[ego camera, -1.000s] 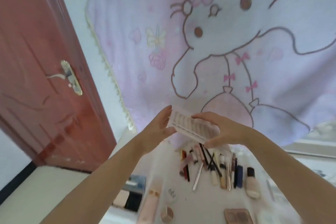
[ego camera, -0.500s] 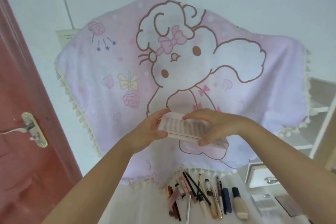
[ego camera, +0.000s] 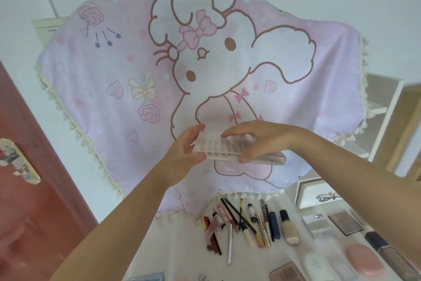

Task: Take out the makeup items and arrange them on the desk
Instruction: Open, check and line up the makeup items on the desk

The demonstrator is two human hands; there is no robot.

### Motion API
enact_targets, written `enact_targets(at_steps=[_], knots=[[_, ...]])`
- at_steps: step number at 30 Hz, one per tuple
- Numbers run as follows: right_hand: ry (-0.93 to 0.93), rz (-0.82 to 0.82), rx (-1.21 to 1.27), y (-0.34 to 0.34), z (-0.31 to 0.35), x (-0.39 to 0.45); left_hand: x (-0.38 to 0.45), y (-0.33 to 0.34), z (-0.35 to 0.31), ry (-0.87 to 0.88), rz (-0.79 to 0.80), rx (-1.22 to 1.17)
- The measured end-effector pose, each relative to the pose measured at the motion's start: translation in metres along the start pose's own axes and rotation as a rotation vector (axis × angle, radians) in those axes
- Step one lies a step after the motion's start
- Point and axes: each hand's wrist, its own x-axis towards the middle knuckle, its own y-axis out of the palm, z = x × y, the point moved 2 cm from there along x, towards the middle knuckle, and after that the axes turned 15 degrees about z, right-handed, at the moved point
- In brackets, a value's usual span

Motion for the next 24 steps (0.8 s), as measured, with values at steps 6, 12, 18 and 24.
enact_targets(at_steps=[6, 12, 18, 24], knots=[[-0.066, 0.088, 0.078, 0.007, -0.005, 0.009, -0.013, 0.002, 0.018, -0.026, -0.029, -0.08], [-0.084, 0.224, 0.348, 0.021, -0.023, 0.03, -0.029, 0.002, 0.037, -0.116, 0.1, -0.318], [-0.026, 0.233, 0.661, 0.037, -0.058, 0.042, -0.061, -0.001, 0.083, -0.276, 0.1, -0.5], [0.145, -0.194, 0.586, 0.067, -0.099, 0.053, -0.096, 0.016, 0.141, -0.369, -0.149, -0.689]])
